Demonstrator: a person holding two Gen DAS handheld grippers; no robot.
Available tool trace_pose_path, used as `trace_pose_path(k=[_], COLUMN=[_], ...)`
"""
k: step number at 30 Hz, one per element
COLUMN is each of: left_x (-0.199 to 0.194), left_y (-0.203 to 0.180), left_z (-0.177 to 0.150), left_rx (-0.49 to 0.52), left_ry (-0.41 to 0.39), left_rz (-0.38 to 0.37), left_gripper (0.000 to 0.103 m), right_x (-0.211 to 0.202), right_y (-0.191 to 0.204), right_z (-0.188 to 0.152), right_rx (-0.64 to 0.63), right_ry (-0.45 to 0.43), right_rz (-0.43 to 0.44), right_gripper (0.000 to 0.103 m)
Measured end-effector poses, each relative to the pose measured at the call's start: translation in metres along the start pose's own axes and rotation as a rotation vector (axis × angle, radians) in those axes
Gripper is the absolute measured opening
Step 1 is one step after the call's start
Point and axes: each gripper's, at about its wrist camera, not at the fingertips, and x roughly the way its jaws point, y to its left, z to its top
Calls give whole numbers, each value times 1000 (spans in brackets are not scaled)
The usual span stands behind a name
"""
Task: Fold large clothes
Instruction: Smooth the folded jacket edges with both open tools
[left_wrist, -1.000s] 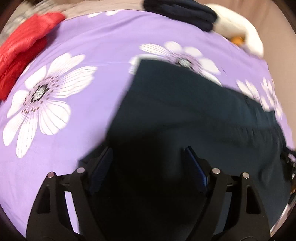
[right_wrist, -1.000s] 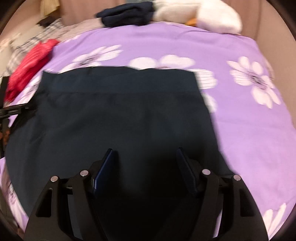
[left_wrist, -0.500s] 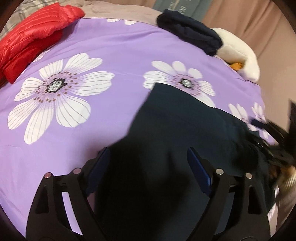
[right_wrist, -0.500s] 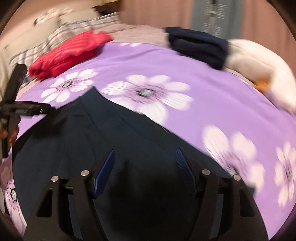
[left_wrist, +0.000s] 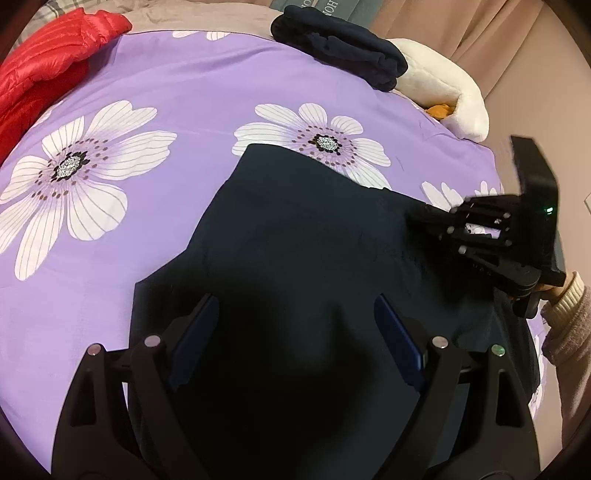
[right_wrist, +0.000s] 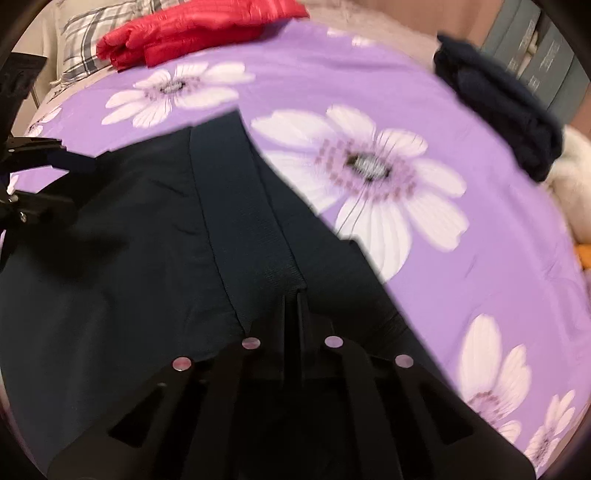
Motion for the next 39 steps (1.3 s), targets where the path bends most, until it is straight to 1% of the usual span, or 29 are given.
trace_pose_path(k=[1,3,5,7,8,10,11,12,13,14,16,18,21,22,23,24,25,27,28,29,31,32,34,35,36,37,38,39], left_x=[2,6,12,17,18,18,16,14,12,11,13,21,47,58,68,75,80,85,86,86,83,78,66,59,50,42,34,26], left_y=[0,1,4,5,4,-1,-6,-11,-15,-21,-34,-47,-67,-70,-71,-70,-69,-66,-63,-59,-48,-42,-38,-38,-39,-41,-44,-49], left_z=[1,2,3,5,7,11,13,15,16,17,19,20,18,19,21,23,28,42,51,57,66,67,63,58,52,45,37,27], left_rx=[1,-6,-18,-30,-31,-31,-25,-9,9,33,86,132,212,224,230,231,225,196,166,147,104,85,80,84,94,103,114,132], left_ry=[1,6,18,30,32,33,28,18,10,0,-7,19,86,105,114,109,103,73,61,55,45,43,31,27,25,25,26,27], left_rz=[4,12,23,29,34,23,6,-4,-7,-7,-12,-21,14,30,60,85,96,121,138,149,174,163,138,132,115,101,91,84], left_gripper=[87,87,87,87,87,87,87,87,88,90,90,90,90,90,90,90,90,90,90,90,90,90,90,90,90,90,90,91], right_x=[-4,-3,11,27,28,16,-1,-17,-40,-51,-71,-76,-63,-52,-40,-24,-15,-6,-5,-6,-13,-23,-42,-50,-60,-71,-78,-84], right_y=[-1,-4,-4,0,-1,-13,-23,-32,-42,-47,-56,-53,-28,-19,-16,-19,-24,-46,-57,-71,-87,-91,-88,-85,-79,-69,-60,-50], right_z=[2,8,11,9,10,11,9,4,-5,-12,-34,-51,-70,-73,-74,-75,-75,-73,-72,-72,-77,-81,-90,-93,-97,-100,-104,-107], right_rx=[3,19,37,35,57,145,214,256,297,312,339,330,251,218,202,206,230,325,370,427,501,527,547,549,554,559,562,563], right_ry=[-30,-52,-24,9,10,-19,-69,-110,-162,-182,-171,-141,-82,-54,-24,10,19,-13,-15,-20,-30,-44,-77,-82,-90,-104,-113,-118], right_rz=[-46,-94,-100,-122,-120,-89,-59,-41,-40,-47,-42,9,121,117,82,23,0,-121,-209,-256,-271,-272,-233,-223,-213,-191,-172,-158], right_gripper=[5,5,5,5,6,10,14,20,24,25,25,25,25,25,25,20,19,22,22,22,22,23,25,28,35,40,50,57])
